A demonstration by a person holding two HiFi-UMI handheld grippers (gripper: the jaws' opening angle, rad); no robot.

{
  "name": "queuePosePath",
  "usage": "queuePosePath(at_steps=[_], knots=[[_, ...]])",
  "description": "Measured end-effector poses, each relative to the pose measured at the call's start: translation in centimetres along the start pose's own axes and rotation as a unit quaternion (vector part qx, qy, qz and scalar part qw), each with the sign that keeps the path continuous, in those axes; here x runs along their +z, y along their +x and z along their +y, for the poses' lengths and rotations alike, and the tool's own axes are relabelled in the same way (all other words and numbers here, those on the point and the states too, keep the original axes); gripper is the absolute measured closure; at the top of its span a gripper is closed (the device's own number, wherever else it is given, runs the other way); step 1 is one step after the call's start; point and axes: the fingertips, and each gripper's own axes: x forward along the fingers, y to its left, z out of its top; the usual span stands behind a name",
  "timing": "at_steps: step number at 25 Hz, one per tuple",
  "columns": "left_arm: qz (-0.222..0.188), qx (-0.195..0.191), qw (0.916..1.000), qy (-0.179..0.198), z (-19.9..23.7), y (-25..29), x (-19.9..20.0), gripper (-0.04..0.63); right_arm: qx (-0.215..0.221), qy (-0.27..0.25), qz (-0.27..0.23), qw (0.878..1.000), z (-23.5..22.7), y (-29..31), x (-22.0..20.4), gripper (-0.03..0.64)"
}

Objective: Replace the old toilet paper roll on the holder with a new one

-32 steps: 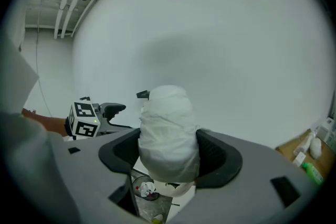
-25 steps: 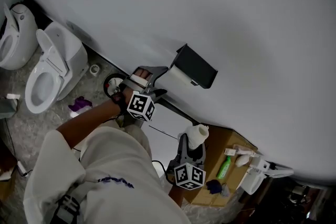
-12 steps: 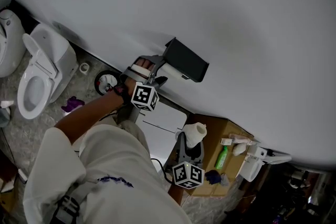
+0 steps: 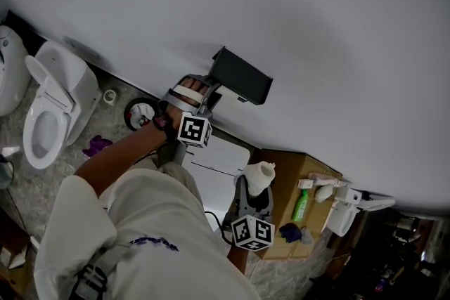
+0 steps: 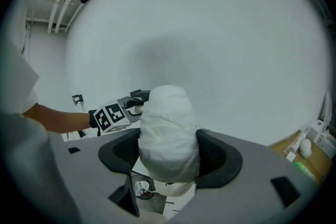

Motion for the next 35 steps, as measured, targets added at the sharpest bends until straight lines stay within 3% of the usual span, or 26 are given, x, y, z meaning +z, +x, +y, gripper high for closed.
queuePosePath(at_steps=[14, 35], knots=[[-0.017, 0.019, 0.9945, 0.102, -0.9, -1.2, 1.8, 0.413, -0.001, 0.011, -0.006, 1.000, -0.7, -1.0, -0.5, 0.305], [-0.031, 0.007, 0.9915, 0.126, -1.7, -0.8, 4.1, 0.416, -0.017, 0.025, -0.009, 0.999, -1.0, -3.1, -1.4, 0.305]])
